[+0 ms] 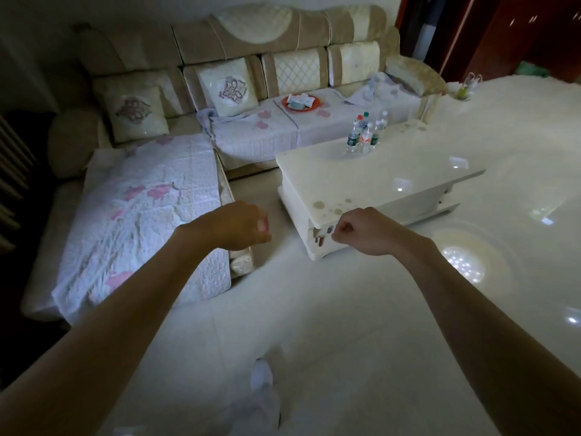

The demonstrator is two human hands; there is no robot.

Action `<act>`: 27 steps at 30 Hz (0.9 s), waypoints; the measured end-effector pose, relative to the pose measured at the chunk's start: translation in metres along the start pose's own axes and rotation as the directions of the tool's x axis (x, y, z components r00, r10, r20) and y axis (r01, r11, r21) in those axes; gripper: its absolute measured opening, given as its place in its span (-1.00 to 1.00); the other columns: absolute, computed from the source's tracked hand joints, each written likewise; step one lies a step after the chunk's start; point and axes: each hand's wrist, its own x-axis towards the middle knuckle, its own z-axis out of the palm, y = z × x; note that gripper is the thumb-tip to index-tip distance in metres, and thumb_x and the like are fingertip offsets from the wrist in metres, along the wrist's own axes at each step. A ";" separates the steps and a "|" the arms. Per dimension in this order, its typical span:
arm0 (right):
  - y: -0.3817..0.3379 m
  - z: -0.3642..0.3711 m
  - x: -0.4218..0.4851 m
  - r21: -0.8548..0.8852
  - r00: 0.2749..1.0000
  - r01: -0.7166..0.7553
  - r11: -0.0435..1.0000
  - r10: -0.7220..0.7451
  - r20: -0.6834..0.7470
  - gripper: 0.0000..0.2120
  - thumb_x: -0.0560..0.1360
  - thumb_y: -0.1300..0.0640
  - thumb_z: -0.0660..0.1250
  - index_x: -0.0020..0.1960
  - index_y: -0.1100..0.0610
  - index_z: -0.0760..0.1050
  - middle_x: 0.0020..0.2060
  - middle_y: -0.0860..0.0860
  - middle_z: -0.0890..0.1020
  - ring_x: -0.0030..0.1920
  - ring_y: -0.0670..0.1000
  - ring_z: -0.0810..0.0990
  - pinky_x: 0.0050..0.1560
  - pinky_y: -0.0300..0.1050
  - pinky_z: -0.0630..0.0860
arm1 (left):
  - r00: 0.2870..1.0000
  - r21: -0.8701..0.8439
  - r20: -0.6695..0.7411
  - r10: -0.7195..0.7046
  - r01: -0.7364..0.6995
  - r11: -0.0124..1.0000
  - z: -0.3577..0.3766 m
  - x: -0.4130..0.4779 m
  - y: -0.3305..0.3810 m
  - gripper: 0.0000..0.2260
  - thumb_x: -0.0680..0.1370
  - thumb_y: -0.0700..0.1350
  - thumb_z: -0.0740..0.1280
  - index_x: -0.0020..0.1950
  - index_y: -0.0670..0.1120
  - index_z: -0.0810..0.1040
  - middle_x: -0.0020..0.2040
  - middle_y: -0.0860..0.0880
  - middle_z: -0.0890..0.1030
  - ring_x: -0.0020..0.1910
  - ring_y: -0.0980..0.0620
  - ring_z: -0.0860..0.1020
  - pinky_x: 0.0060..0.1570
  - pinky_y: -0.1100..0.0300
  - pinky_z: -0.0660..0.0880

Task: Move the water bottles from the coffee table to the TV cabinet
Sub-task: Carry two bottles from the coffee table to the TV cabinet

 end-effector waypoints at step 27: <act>-0.034 -0.074 0.330 -0.075 0.999 -0.035 0.997 0.033 -0.024 -0.82 0.53 -0.01 0.30 0.00 0.08 0.58 -0.16 -0.06 0.58 -0.06 0.01 0.55 0.01 -0.09 0.48 | 0.994 -0.019 0.068 0.086 -0.085 0.996 -0.112 0.286 -0.184 -0.76 0.55 0.06 0.27 0.06 -0.08 0.55 0.02 -0.03 0.59 0.04 -0.03 0.52 0.03 0.10 0.43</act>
